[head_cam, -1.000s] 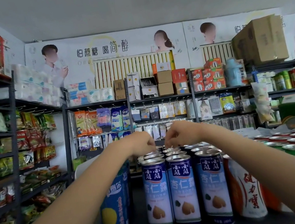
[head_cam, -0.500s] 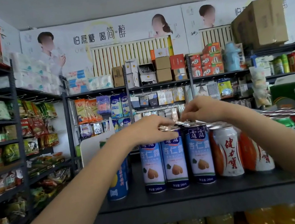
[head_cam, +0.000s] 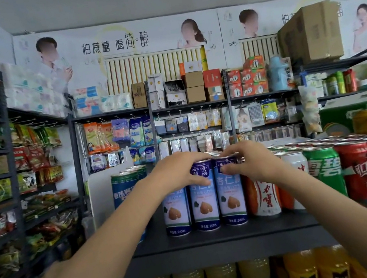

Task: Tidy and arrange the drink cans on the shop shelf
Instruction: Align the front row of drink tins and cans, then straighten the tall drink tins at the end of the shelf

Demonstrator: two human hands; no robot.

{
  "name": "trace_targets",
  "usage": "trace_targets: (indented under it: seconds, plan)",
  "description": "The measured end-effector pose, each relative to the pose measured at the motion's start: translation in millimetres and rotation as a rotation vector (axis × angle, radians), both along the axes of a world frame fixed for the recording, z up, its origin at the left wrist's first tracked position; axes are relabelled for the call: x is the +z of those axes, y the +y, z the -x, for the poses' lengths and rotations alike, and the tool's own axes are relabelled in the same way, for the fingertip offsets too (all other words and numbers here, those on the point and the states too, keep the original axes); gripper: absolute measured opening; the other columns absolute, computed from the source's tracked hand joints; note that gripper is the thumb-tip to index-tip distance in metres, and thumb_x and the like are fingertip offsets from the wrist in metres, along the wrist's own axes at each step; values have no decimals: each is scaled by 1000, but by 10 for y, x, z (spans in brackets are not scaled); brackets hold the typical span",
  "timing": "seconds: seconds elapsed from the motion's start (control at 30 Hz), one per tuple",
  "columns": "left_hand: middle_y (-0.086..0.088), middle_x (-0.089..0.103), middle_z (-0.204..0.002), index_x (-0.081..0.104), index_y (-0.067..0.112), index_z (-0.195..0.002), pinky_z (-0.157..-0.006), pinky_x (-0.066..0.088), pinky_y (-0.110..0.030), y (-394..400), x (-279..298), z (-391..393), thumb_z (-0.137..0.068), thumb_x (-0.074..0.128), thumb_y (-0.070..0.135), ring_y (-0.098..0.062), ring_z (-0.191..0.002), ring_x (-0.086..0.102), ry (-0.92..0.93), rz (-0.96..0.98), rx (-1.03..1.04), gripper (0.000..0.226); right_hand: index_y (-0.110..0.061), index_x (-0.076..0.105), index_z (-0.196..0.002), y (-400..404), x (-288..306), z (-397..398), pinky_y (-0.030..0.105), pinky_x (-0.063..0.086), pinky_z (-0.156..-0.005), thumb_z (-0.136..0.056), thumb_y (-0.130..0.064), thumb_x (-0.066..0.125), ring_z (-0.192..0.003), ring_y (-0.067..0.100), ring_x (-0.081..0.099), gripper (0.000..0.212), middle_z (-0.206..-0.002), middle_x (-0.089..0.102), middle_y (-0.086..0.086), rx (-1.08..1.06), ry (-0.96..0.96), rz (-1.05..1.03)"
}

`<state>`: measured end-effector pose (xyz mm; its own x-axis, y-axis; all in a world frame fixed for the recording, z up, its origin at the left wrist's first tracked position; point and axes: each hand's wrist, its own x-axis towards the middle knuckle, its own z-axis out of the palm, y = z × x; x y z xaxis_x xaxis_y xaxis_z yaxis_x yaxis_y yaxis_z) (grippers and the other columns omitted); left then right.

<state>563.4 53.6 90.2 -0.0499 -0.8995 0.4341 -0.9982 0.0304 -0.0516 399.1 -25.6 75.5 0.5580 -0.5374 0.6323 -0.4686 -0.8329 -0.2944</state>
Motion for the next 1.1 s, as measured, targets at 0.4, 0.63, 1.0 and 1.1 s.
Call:
trace_targets:
  seconds: [0.4,0.63,1.0,1.1]
  plan:
    - [-2,5,-154,20,25,-144,-113,16,-40,242,-937,147,-87,60,24,-24,-141,6,361,650,82,70,-7,46,-126,306,-761,-30,19,32,-94,-83,-18,68,-115,20,43,50,-125,42,10,-136,-401,144]
    - [-9,19,-145,-7,29,-146,-89,47,-41,218,-1179,82,-83,65,18,-28,-110,53,562,596,153,96,-9,36,-135,375,-1130,-256,24,44,-72,-81,-21,69,-93,15,52,64,-126,42,10,-279,-420,142]
    - [-11,33,-136,-12,29,-145,-85,44,-38,171,-1149,104,-76,72,35,-29,-115,47,617,558,233,109,-10,33,-135,339,-1163,-348,39,47,-87,-82,-20,67,-110,29,51,64,-124,47,13,-404,-414,83]
    - [-11,34,-135,-13,29,-145,-88,43,-41,172,-1132,74,-73,73,41,-30,-118,45,626,527,238,113,-8,33,-134,338,-1160,-363,41,47,-88,-82,-19,67,-110,30,51,64,-122,48,14,-425,-409,80]
